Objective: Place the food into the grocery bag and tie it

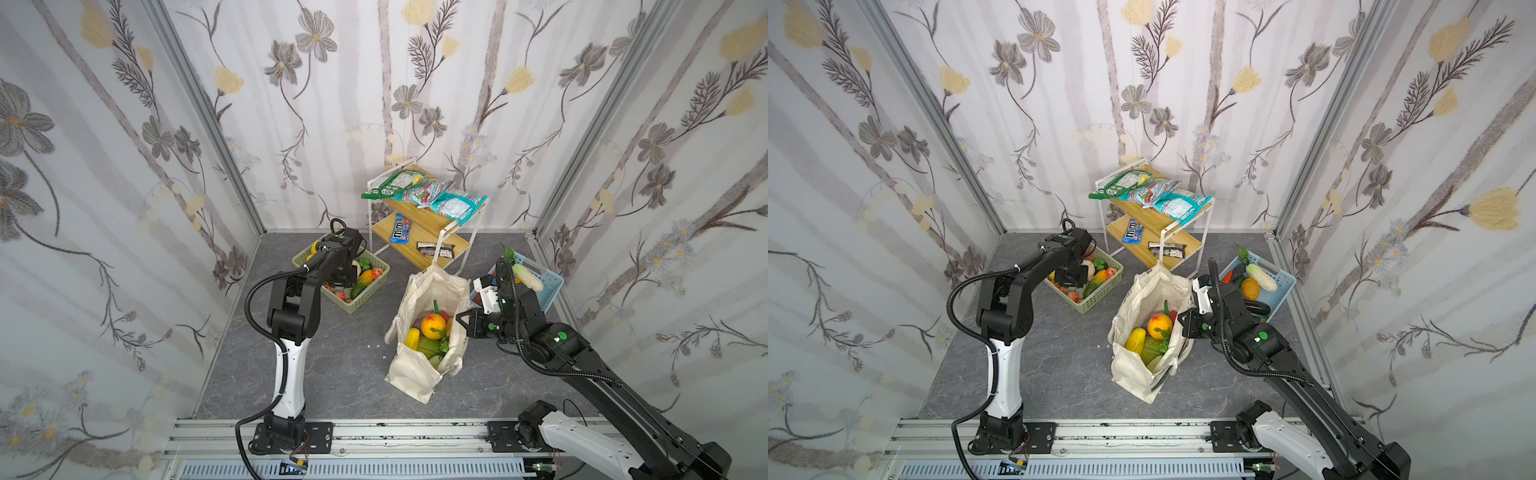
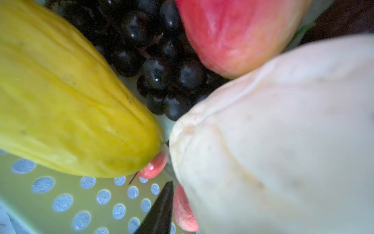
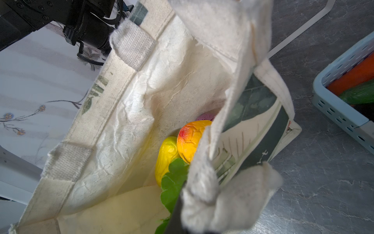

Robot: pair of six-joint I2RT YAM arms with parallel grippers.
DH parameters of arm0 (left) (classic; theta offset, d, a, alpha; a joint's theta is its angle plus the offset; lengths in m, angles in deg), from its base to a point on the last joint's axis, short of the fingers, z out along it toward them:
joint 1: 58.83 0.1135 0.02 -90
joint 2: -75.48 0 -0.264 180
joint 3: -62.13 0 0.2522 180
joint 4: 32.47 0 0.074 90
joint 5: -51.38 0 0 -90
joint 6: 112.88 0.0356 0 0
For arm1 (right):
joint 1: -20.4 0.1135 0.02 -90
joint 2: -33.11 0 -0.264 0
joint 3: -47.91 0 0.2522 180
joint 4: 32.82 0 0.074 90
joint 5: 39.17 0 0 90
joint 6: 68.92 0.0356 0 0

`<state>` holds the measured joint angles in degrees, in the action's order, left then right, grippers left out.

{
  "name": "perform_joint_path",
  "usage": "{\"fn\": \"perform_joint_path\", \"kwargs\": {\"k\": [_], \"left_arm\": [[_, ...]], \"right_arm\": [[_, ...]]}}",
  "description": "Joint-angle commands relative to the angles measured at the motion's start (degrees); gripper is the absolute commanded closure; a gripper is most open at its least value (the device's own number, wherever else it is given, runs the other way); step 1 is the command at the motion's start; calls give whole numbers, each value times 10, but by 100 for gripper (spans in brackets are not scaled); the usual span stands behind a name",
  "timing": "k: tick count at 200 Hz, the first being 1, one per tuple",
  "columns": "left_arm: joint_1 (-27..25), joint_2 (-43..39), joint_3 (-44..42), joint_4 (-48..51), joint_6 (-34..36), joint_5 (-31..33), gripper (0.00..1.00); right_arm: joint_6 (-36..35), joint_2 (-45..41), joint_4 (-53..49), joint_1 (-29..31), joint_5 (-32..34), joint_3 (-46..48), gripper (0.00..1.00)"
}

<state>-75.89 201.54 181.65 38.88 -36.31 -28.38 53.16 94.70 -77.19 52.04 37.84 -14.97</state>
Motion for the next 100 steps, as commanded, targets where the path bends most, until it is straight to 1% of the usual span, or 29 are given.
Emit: {"fn": "perform_joint_path", "kwargs": {"k": [1,20,51,100], "left_arm": [[-4,10,23,55,34,10,52],[-5,22,29,76,43,6,51],[-6,47,37,94,40,-7,51],[-6,91,84,127,40,-11,52]], "right_arm": [[-1,2,7,0,1,-2,92],[-1,1,15,1,-1,4,92],[1,3,21,1,-5,11,92],[-1,1,22,0,-3,16,92]]}}
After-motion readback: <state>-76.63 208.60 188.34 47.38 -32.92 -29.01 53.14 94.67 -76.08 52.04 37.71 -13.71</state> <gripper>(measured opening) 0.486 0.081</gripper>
